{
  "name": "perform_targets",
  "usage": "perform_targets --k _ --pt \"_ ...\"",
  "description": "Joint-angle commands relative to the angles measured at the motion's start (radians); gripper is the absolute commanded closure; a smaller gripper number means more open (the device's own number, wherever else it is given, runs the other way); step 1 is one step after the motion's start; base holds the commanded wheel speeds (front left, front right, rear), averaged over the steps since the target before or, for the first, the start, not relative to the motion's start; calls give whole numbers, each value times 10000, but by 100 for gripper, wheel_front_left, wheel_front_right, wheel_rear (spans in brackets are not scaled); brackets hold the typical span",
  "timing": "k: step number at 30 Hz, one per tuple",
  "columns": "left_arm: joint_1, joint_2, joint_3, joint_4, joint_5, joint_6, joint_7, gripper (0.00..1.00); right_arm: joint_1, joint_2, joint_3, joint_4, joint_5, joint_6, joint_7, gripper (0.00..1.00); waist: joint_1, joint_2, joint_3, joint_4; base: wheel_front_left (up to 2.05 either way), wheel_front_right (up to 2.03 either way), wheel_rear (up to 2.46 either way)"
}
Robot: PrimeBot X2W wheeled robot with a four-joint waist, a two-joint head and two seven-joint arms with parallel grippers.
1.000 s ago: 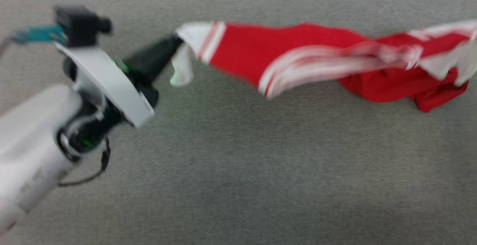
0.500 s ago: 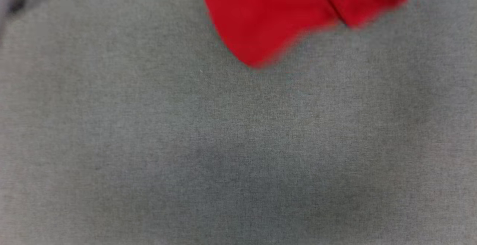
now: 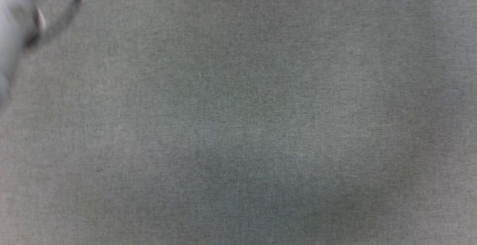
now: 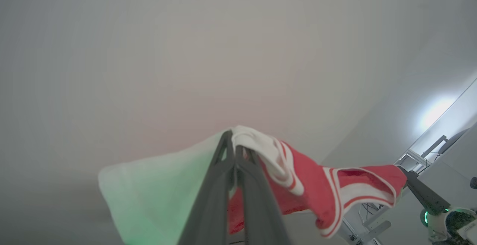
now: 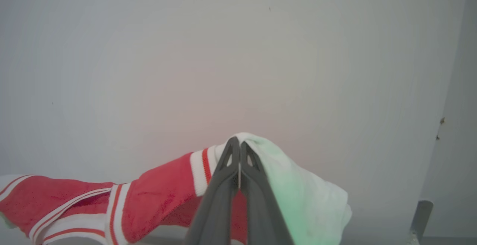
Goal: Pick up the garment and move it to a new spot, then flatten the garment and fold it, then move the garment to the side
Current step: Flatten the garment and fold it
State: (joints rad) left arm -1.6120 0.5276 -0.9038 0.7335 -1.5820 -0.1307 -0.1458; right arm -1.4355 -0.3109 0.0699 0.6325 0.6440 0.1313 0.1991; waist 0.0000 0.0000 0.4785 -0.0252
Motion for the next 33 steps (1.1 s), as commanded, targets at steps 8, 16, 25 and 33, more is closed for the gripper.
perform_targets --k 8,16,25,33 --pt "4585 1344 -492 -3425 -531 11 -282 100 4887 -1675 801 -3318 2075 -9 1098 100 0 0 -417 130 0 0 0" --pt "7340 2437 -1488 -4828 296 11 -791 100 9679 -2292 -236 -6358 2737 -10 2445 100 0 0 -929 210 0 0 0" --pt "9582 3274 -1841 -5945 764 12 -1137 100 13666 -1657 -1748 -8919 2415 -10 4002 100 0 0 -1588 315 0 0 0" --pt "11360 4516 -1972 -8062 976 414 -1189 100 16239 -1050 -3225 -10933 2322 -10 5727 100 0 0 -1835 399 0 0 0"
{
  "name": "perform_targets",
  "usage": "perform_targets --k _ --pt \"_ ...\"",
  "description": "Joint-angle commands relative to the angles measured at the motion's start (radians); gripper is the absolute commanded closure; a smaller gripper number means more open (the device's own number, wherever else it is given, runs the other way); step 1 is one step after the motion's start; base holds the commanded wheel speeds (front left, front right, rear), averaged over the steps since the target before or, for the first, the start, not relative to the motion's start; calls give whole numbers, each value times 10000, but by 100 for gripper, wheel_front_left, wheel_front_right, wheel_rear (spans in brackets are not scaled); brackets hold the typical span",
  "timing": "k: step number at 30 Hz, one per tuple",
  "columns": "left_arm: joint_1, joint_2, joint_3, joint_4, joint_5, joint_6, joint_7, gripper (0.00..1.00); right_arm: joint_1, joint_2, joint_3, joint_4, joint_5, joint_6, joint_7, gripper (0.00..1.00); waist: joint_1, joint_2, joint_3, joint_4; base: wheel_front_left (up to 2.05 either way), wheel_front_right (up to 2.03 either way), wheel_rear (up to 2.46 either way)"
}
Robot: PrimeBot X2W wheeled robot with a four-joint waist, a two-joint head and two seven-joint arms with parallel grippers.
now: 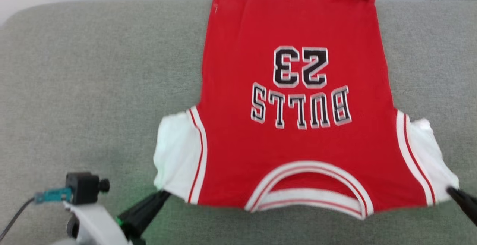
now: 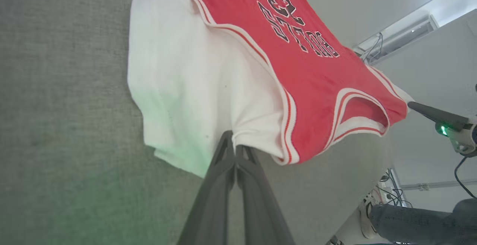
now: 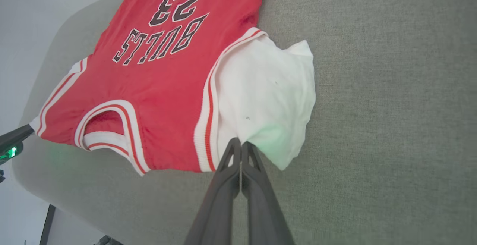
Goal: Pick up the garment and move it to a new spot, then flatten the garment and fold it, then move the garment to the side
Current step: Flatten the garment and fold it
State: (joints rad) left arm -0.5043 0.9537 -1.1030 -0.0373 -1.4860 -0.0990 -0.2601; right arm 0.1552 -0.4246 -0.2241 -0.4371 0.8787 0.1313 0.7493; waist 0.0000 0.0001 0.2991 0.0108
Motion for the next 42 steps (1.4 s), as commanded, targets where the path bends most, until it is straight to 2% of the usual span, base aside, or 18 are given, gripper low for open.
perform_targets --k 1,5,7,9,13,20,27,33,34,35,36,40,42 --pt "474 442 42 -749 -7 169 -47 100 631 149 -445 -500 -1 -10 456 100 0 -1 -45 50 0 0 0" --pt "1055 1018 135 -1998 142 611 -34 100 1459 447 -1011 -1323 155 -10 1253 100 0 -1 12 95 0 0 0" --pt "1179 1090 191 -2378 268 867 -34 100 1627 576 -1201 -1573 212 -10 1504 100 0 -1 57 113 0 0 0" --pt "1188 1031 226 -2472 295 943 -34 100 1648 591 -1233 -1608 190 -10 1606 100 0 -1 80 123 0 0 0" --pt "1015 520 134 -2191 403 957 126 100 1128 600 -820 -1185 54 -9 1901 100 0 -1 138 95 0 0 0" --pt "306 -753 -329 -436 204 301 1382 100 -49 75 865 825 -687 -9 2046 100 0 -1 452 108 0 0 0" --pt "-312 -2062 -846 1729 502 60 2257 100 -853 -440 2370 2945 -1505 -26 1165 100 0 -1 838 194 0 0 0" --pt "-433 -2635 -1032 2898 665 -66 2279 100 -1396 -547 3436 4330 -1858 -87 33 100 0 -1 914 146 0 0 0" --pt "-413 -2695 -1036 2981 627 -78 2254 100 -1513 -581 3552 4390 -1891 -87 -180 89 0 -1 903 113 0 0 0" --pt "-382 -2735 -1045 3059 610 -111 2229 100 -1606 -643 3588 4421 -1963 -89 -415 53 0 -1 874 75 0 0 0" --pt "-355 -2758 -1054 3115 611 -134 2195 100 -1642 -759 3603 4410 -2067 -95 -623 0 0 -1 853 43 0 0 0" --pt "-248 -2739 -1049 3122 660 -173 2004 100 -1285 -1124 3309 3894 -1947 -95 -915 0 0 -1 759 -91 0 0 0" --pt "-189 -2736 -1058 3029 674 -193 1908 100 -939 -1253 2898 3176 -1557 -90 -773 0 0 -1 742 -122 0 0 0"
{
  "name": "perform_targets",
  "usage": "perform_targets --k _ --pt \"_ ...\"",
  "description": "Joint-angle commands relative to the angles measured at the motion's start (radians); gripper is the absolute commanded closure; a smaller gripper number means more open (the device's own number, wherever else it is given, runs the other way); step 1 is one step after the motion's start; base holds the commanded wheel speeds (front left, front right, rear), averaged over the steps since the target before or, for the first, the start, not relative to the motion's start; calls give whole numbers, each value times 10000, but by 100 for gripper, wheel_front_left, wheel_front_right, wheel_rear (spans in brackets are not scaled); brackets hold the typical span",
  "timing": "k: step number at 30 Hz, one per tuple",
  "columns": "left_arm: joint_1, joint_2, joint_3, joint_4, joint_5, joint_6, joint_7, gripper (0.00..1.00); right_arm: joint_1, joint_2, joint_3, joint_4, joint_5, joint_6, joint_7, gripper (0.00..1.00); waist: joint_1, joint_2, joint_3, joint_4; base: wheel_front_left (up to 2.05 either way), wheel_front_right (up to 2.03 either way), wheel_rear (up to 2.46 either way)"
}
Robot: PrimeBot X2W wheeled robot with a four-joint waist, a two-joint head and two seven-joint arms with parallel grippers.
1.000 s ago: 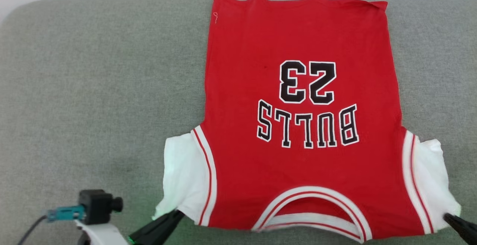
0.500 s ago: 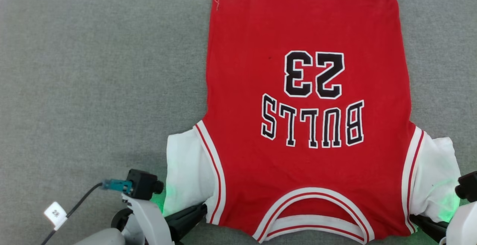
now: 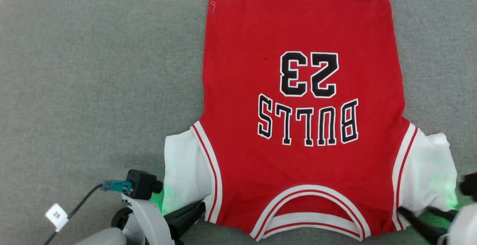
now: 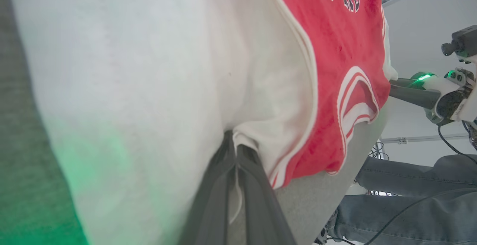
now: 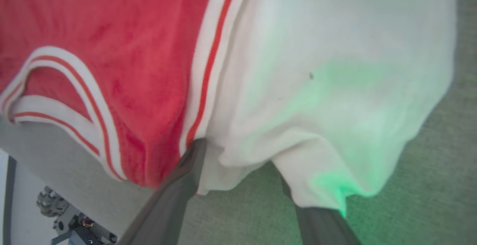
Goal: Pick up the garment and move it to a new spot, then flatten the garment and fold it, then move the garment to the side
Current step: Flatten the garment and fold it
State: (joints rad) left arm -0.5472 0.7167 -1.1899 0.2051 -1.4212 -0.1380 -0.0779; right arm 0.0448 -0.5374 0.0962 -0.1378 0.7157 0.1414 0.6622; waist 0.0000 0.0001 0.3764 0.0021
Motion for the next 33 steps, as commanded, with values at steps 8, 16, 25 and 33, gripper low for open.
perform_targets --k 8,16,25,33 --pt "188 -404 -218 18 291 167 -218 100 1237 -470 -3366 -3899 2217 -112 2014 0 0 -1 129 194 0 0 0" --pt "-452 -740 -180 -397 675 129 -153 100 -2973 -1524 -3791 -2919 1060 -112 2839 0 0 -1 703 872 0 0 0" --pt "-1204 -1342 -251 -436 903 129 81 100 -8795 -1251 -1085 2198 -1900 -112 2388 0 0 -1 1698 1939 0 0 0" --pt "-1786 -1751 -530 -571 906 147 183 100 -11205 -1098 -361 5617 -3152 -112 2652 0 0 -1 2551 2728 0 0 0"
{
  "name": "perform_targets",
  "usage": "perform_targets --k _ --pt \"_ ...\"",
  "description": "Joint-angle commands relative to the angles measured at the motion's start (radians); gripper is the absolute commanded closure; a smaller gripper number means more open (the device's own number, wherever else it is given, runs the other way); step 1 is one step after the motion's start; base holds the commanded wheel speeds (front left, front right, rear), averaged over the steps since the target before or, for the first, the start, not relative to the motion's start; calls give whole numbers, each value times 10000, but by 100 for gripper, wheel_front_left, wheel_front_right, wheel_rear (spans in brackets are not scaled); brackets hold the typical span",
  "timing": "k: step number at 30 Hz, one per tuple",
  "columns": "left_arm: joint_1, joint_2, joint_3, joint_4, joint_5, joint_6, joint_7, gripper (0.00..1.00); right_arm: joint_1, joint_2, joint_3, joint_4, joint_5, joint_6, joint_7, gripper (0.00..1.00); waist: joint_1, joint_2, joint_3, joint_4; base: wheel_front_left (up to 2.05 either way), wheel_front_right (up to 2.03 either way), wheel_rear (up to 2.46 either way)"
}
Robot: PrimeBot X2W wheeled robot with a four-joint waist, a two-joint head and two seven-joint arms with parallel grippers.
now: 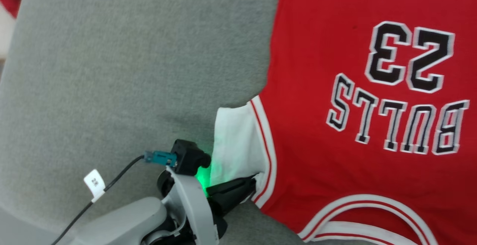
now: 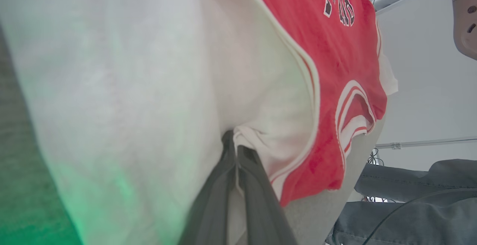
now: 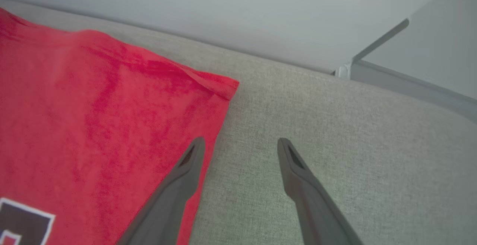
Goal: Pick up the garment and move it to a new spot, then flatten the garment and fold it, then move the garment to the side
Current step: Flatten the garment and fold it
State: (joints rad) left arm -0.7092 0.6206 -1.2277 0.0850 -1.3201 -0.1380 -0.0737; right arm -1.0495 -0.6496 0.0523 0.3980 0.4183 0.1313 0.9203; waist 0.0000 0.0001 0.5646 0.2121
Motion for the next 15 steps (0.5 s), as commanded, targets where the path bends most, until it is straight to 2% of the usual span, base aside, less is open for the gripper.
perform_targets --k 1,7,13,14,15 --pt "-227 -798 -190 626 -126 156 140 100 -473 51 152 596 -285 -11 126 0 0 -1 762 691 0 0 0" --pt "-435 -797 -369 746 -201 210 52 100 -1152 508 465 2161 -557 -9 782 0 0 -1 1121 823 0 0 0" --pt "-494 -760 -470 707 -371 227 -62 100 -1145 729 836 2699 -339 2 1331 0 0 -1 1157 752 0 0 0" --pt "-514 -749 -488 712 -388 230 -78 100 -1149 725 897 2732 -299 2 1361 40 0 -1 1162 736 0 0 0" --pt "-541 -751 -498 713 -397 231 -98 100 -1180 699 932 2739 -274 3 1287 75 0 -1 1167 721 0 0 0"
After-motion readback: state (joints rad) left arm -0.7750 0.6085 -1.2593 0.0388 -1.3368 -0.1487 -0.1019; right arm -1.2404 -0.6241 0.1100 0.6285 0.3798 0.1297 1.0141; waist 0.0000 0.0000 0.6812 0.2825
